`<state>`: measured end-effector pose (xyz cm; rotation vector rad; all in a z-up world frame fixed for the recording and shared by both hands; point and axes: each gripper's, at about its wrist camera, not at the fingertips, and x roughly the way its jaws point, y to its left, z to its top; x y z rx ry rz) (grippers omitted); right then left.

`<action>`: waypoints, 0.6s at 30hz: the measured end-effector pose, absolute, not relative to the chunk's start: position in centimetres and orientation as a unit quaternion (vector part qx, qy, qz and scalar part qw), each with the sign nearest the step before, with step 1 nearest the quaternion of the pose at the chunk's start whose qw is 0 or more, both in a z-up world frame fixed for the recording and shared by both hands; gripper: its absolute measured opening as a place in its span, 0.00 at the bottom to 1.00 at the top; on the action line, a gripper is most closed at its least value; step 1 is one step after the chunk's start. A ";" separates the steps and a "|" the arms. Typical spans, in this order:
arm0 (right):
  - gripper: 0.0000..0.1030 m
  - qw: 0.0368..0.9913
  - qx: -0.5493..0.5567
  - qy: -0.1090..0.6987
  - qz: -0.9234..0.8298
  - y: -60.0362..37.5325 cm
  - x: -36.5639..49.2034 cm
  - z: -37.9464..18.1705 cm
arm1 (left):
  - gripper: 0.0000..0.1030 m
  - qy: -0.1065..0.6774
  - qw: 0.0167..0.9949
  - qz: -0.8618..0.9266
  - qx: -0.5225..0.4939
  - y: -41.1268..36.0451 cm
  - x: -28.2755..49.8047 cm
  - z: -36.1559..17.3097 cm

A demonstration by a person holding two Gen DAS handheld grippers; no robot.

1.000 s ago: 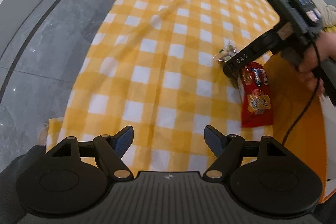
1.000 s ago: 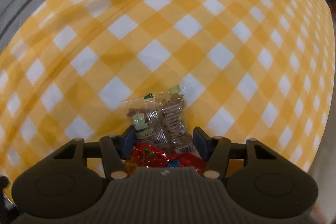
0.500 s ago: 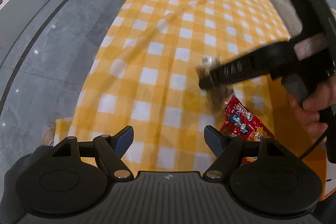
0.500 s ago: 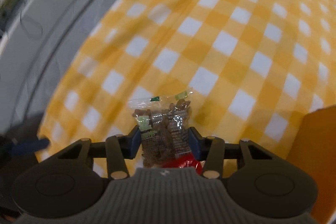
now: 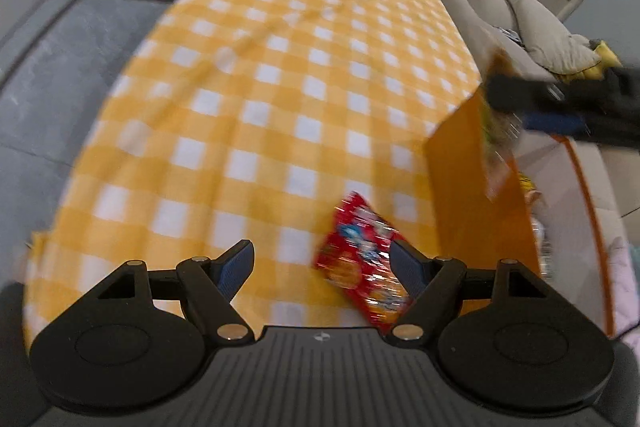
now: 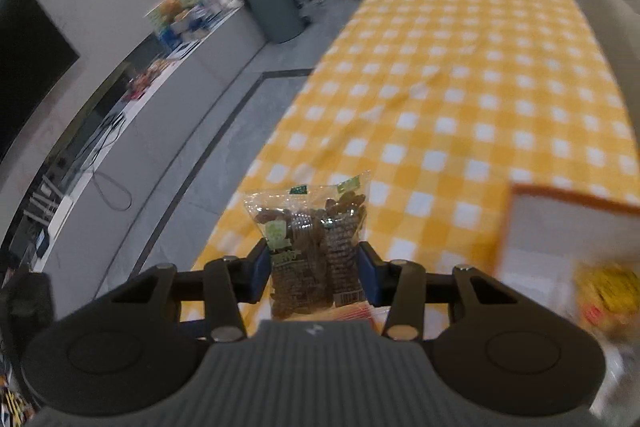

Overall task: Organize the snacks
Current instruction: 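Carry the brown nut packet into the box and open the right tool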

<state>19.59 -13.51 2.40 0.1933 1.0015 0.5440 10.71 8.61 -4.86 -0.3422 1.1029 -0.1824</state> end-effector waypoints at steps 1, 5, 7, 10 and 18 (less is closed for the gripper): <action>0.43 0.839 0.092 0.474 0.250 -14.3 19.1 2.5 | 0.88 0.528 0.826 -0.083 -0.176 8.2 10.8 -5.2; 0.43 0.853 0.101 0.461 0.224 -17.8 16.7 2.4 | 0.88 0.551 0.802 -0.061 -0.221 6.8 11.3 -6.2; 0.43 0.866 0.086 0.451 0.198 -18.8 15.5 2.0 | 0.88 0.550 0.801 -0.043 -0.234 6.1 11.3 -6.4; 0.43 0.869 0.101 0.449 0.183 -20.6 14.2 1.0 | 0.88 0.551 0.797 -0.014 -0.247 5.4 11.4 -6.5; 0.43 0.868 0.150 0.438 0.178 -25.1 12.8 -0.2 | 0.88 0.581 0.757 0.081 -0.287 4.0 12.6 -8.4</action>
